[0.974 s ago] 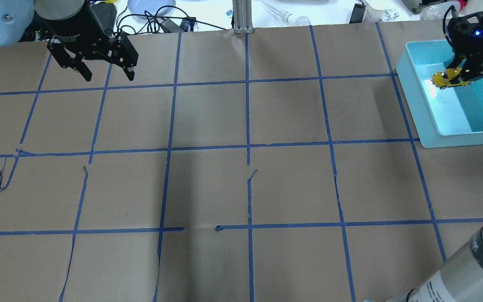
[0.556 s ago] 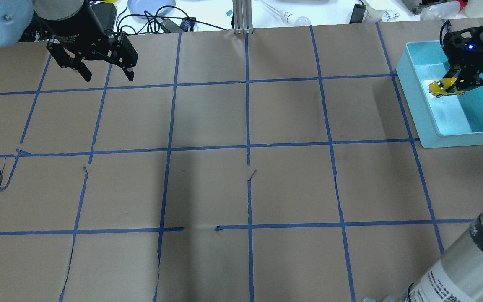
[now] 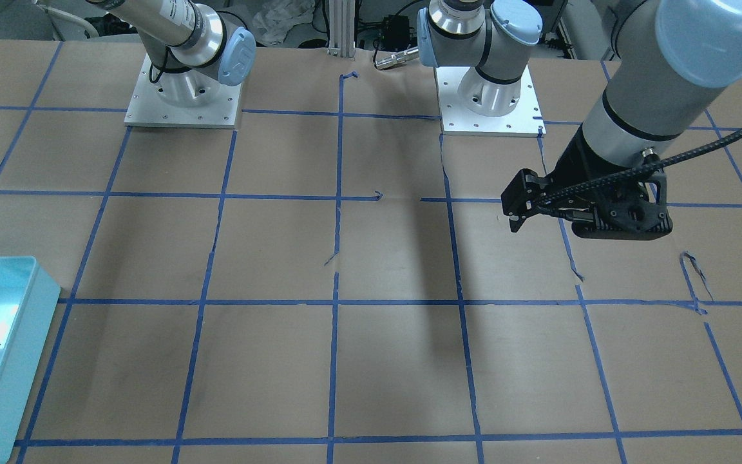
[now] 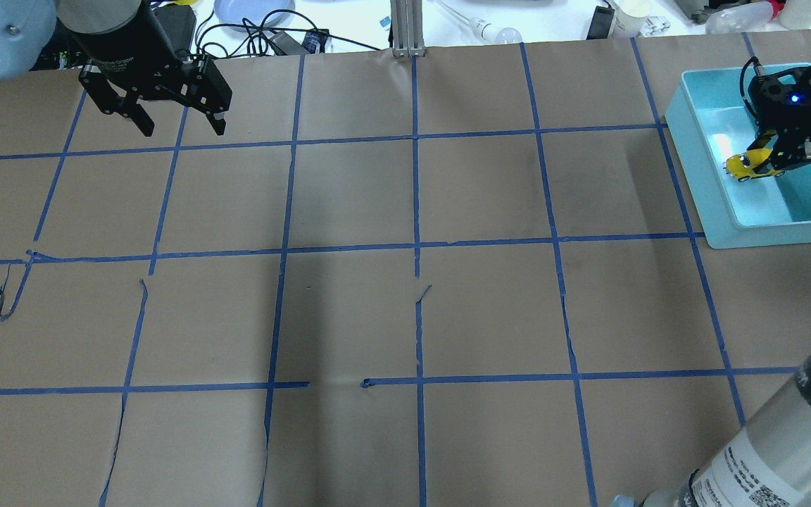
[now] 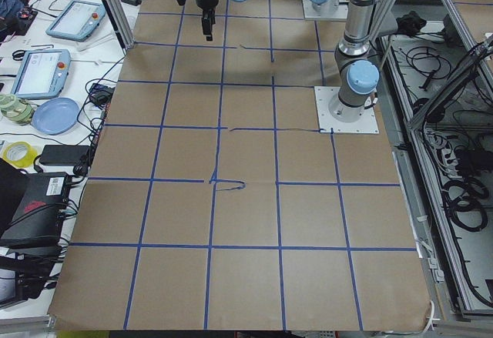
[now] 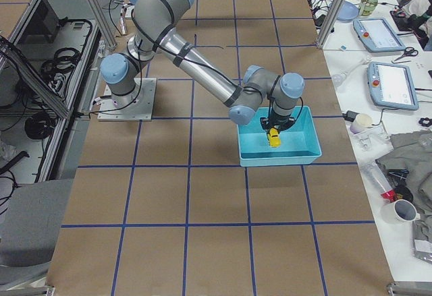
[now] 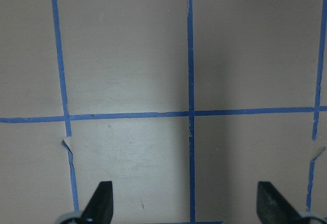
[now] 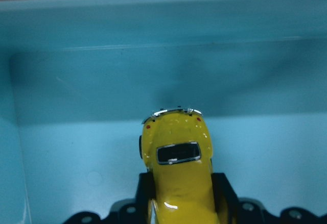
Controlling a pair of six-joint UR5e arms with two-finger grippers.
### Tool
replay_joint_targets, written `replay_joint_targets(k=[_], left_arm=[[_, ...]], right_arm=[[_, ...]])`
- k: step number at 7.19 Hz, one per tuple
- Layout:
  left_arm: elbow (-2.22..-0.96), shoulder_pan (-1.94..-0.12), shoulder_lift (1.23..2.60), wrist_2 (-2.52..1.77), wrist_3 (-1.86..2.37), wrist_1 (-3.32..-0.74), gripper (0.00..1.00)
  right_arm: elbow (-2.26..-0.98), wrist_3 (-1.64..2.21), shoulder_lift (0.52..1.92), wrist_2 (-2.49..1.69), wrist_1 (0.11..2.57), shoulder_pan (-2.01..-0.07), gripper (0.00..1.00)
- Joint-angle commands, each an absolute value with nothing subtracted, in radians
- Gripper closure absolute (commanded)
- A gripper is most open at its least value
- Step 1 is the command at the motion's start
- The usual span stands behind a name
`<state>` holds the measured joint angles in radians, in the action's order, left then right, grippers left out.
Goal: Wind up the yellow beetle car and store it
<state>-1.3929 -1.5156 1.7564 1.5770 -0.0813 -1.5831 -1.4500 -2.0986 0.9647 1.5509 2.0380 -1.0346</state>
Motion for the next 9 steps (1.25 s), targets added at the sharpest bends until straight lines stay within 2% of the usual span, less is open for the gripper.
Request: replay_joint_targets(k=[1,3,5,9], left_arm=[[-1.393,-1.516,1.756,1.577,-0.081,-1.583,0.0],[-1.391,-1.516,1.756,1.577,-0.081,-1.583,0.0],[-1.393,-1.516,1.756,1.578,-0.081,-1.583,0.0],[-1.388,-1.508,1.752,1.58,-0.081,-1.585,0.0]], right_arm=[[-1.474,-2.095,0.968,1.551,2.063,-1.017,0.18],[-1.447,-2.033,1.015,1.537,2.051,-1.019,0.0],[-1.443,-1.724,1.171,1.536,1.895,-1.066,0.0],[-1.451,-1.196,1.29,1.54,1.844,-1.406,0.0]])
